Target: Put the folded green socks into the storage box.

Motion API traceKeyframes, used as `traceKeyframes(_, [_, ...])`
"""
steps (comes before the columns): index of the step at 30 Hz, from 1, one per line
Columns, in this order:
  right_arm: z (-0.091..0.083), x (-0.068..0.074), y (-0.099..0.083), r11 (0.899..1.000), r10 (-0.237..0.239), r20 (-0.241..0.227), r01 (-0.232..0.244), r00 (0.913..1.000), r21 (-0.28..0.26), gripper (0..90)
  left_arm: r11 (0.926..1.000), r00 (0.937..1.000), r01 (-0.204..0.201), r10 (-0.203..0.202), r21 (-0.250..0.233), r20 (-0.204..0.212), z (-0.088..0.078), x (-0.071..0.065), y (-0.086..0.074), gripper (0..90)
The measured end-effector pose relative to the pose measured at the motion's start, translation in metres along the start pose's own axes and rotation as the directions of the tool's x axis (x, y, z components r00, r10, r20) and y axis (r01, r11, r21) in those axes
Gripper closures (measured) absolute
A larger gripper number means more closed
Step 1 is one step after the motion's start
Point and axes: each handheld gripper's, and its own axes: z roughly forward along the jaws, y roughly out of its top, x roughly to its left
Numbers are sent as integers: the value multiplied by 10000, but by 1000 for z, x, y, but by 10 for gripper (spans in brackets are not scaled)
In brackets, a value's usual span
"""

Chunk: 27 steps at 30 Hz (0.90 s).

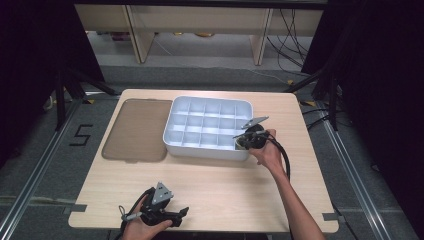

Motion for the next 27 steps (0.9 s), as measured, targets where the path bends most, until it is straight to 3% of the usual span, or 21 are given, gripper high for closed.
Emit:
traceKeyframes(1, [-3, -1, 0, 9999, 157, -61, -157, 9999, -41, 868, 9991, 9995, -311, 312, 280, -34, -2, 3, 1, 190])
traceKeyframes(2, [-7, -2, 1, 9998, 205, -155, -205, 9997, -33, 864, 9996, 9998, -176, 176, 208, 6, -1, 2, 0, 190])
traceKeyframes(6, [-19, -4, 4, 9957, 110, -42, -114, 9999, -921, 855, 9996, 9998, -182, 183, 193, -21, -1, 3, 1, 190])
traceKeyframes(8, [-27, -3, 6, 9965, 7, -50, -11, 10000, -837, 852, 9997, 9998, -180, 181, 190, -5, -1, 3, 1, 190])
traceKeyframes(9, [-30, -1, 5, 9953, 79, -82, -87, 9999, -959, 849, 9986, 9991, 417, -419, -317, -61, 3, -1, 0, 190])
traceKeyframes(12, [-37, 3, 4, 9898, 29, -182, -55, 9998, -1426, 837, 9988, 9992, 394, -394, -302, 21, 2, -2, 0, 190])
traceKeyframes(14, [-41, 3, 5, 9837, -292, -182, 255, 9994, -1779, 815, 9992, 9996, 277, -279, -275, -94, 2, 0, 0, 191])
traceKeyframes(16, [-45, 5, 5, 9812, -318, -351, 245, 9989, -1917, 801, 9981, 9987, 495, -499, -375, -85, 2, 0, 0, 191])
traceKeyframes(18, [-50, 9, 4, 9797, -39, -531, -68, 9986, -2003, 789, 9979, 9986, 530, -532, -366, -47, 2, 1, 0, 191])
traceKeyframes(19, [-50, 10, 4, 9769, -108, -519, -6, 9986, -2138, 782, 9999, 9999, 151, -152, -81, -51, -1, 3, 0, 191])
traceKeyframes(20, [-52, 11, 5, 9766, -146, -612, 11, 9980, -2152, 769, 9999, 9999, 122, -122, -59, -43, -1, 4, 0, 191])
traceKeyframes(21, [-53, 13, 4, 9727, -177, -572, 40, 9982, -2320, 754, 9982, 9988, 487, -490, -353, -85, 1, 2, 0, 191])
traceKeyframes(23, [-54, 16, 3, 9710, -199, -620, 45, 9979, -2390, 719, 9977, 9985, 536, -539, -418, -54, 0, 0, 0, 191])
traceKeyframes(25, [-55, 20, 2, 9686, -212, -591, 59, 9980, -2485, 671, 9994, 9998, 190, -189, -298, 30, -2, 0, 2, 191])
traceKeyframes(26, [-56, 22, 1, 9691, -173, -681, 0, 9975, -2467, 633, 9975, 9985, 549, -546, -453, 83, 0, -3, 1, 191])
traceKeyframes(27, [-56, 24, 0, 9643, -138, -712, -56, 9974, -2649, 593, 9994, 9998, 203, -202, -275, 50, -2, -1, 1, 191])
